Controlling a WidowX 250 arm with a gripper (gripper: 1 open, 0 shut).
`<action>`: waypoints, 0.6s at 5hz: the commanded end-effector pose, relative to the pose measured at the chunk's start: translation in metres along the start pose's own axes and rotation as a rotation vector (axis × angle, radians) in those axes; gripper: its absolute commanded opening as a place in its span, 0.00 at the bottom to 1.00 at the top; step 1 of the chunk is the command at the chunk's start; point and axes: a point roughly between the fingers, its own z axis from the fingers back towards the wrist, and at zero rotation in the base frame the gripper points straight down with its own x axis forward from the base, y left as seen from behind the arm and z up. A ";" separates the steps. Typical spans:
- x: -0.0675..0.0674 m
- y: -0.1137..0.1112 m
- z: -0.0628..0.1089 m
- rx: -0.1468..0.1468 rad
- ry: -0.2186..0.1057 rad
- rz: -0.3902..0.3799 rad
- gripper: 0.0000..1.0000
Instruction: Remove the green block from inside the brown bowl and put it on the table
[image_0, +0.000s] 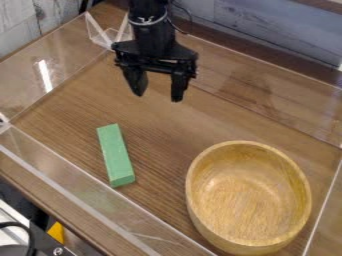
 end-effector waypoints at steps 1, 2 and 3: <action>0.012 0.005 0.020 -0.016 -0.050 -0.071 1.00; 0.014 0.009 0.027 -0.031 -0.053 -0.131 1.00; 0.014 0.015 0.034 -0.045 -0.057 -0.185 1.00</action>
